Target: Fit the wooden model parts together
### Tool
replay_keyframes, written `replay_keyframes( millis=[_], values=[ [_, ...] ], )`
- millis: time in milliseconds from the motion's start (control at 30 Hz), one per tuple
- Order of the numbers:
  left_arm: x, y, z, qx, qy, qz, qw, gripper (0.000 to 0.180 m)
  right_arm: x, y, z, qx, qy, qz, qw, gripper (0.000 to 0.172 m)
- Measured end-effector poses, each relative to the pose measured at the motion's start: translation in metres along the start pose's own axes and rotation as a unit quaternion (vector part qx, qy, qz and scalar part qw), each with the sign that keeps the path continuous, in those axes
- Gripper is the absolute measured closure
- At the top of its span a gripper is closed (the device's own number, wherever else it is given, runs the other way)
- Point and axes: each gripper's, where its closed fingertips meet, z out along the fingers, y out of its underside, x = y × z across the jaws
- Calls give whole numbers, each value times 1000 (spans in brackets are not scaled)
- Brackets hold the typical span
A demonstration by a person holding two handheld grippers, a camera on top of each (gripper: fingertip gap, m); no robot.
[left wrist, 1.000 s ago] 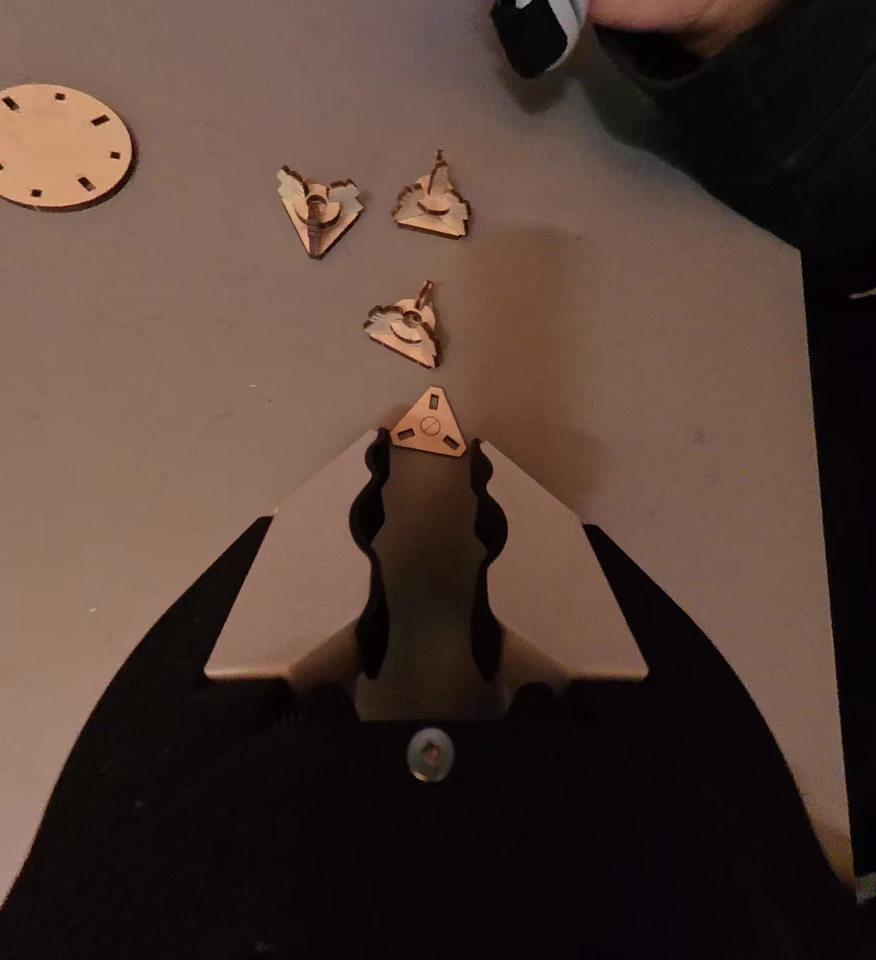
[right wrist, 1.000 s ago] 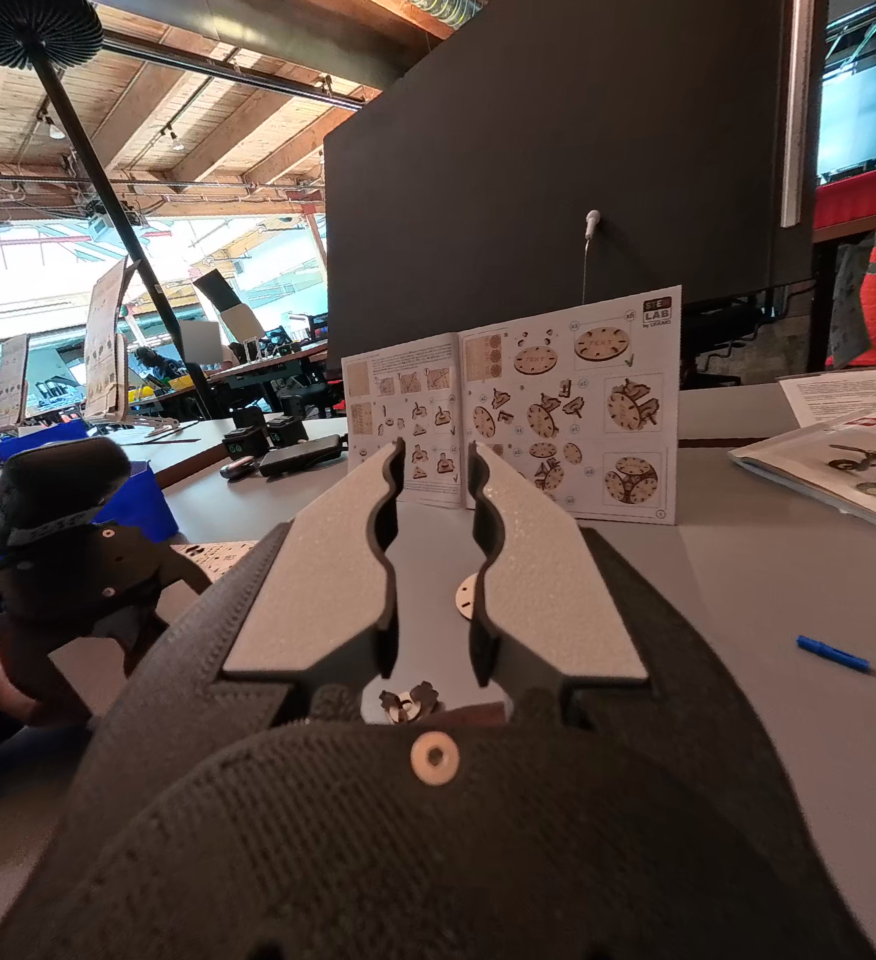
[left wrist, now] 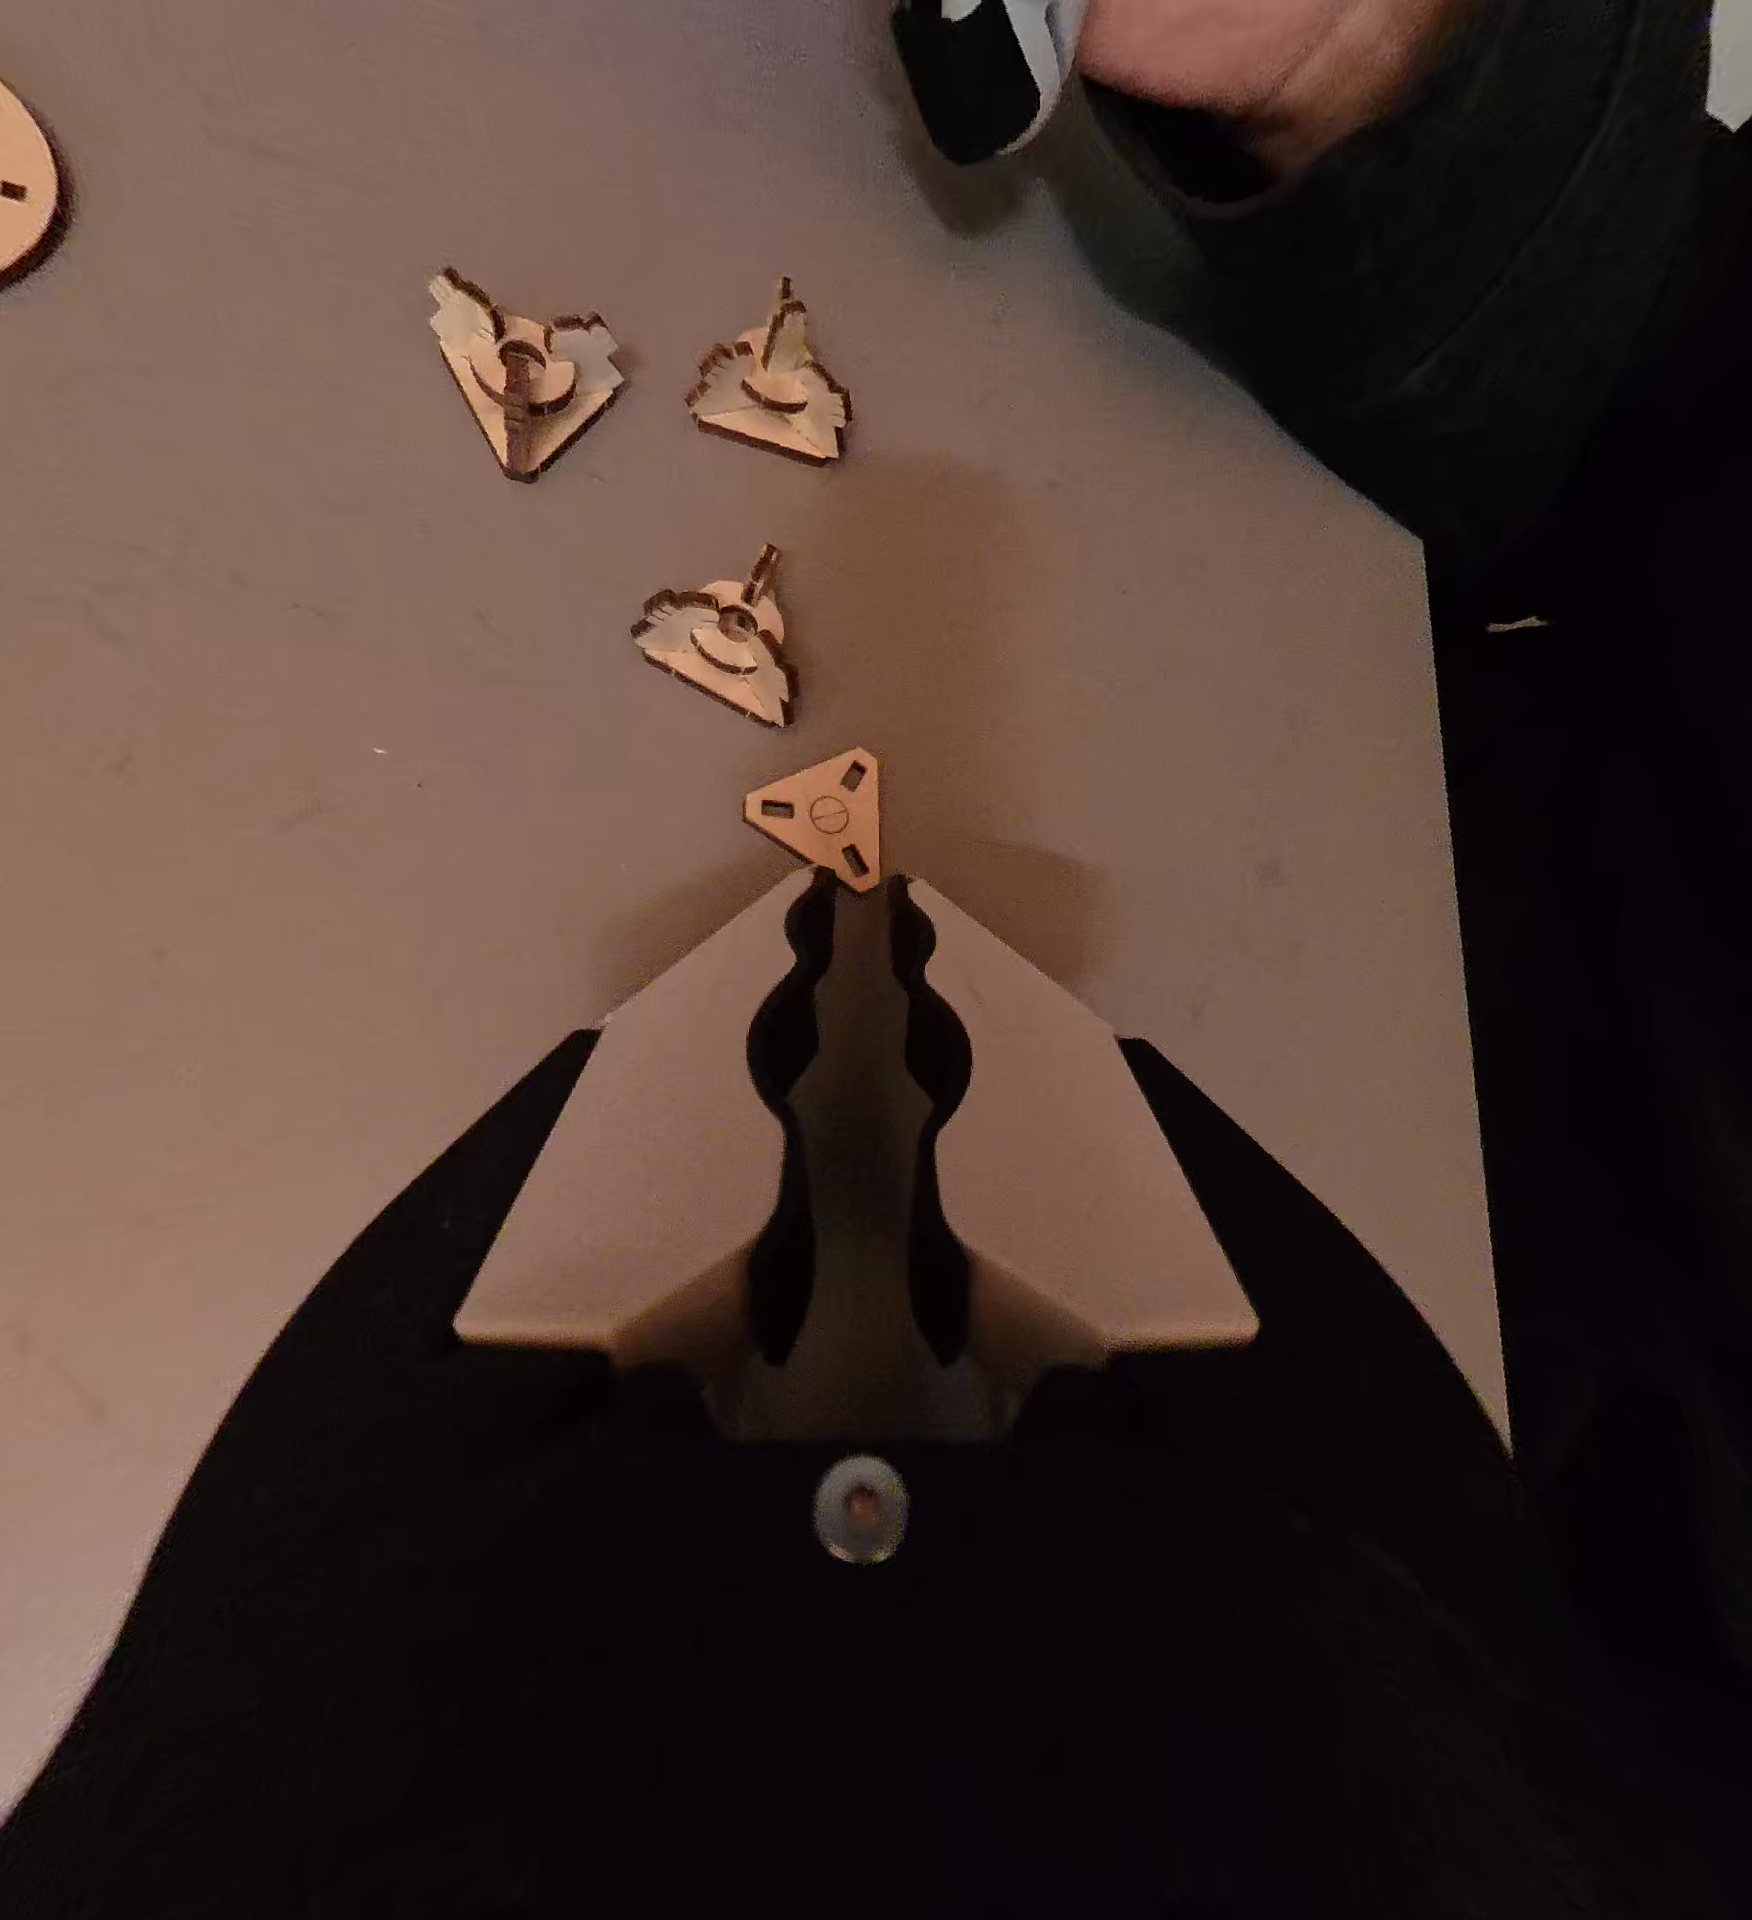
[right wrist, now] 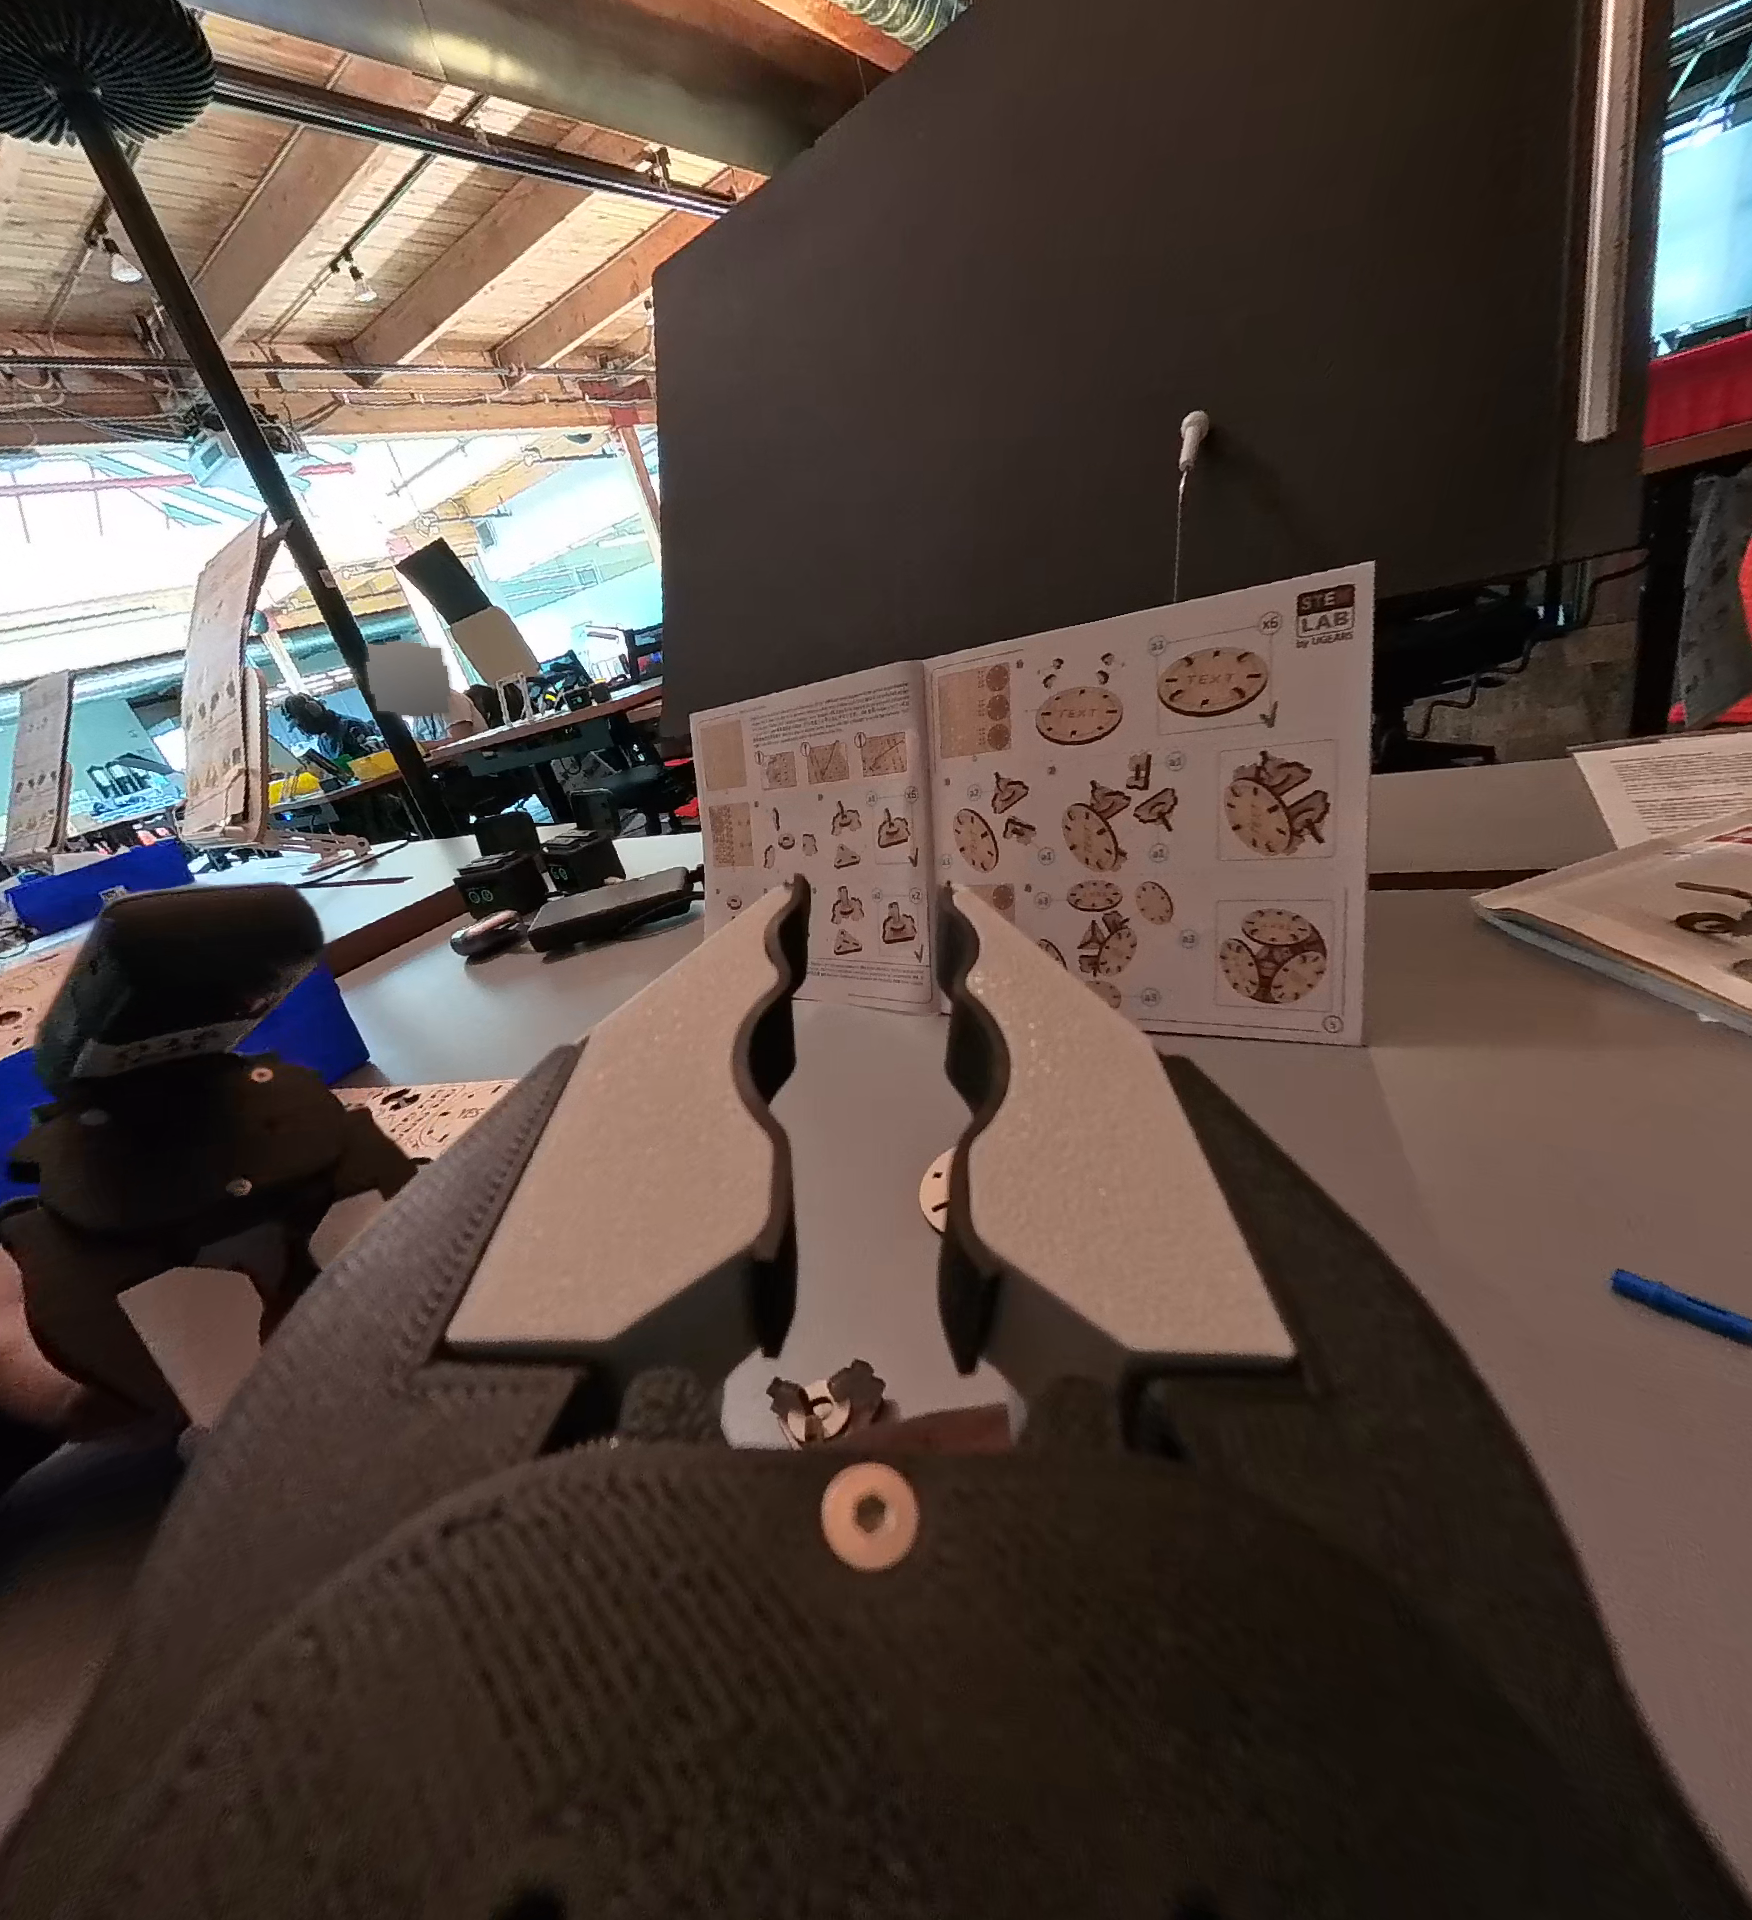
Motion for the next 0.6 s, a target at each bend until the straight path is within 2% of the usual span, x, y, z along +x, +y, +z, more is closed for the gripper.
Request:
replay_keyframes(
  millis=[600],
  values=[
    [-5, -5, -4, 12, -22, 7, 1000, 165, 0, 1, 1, -2, -1, 1, 1000, 149]
  ],
)
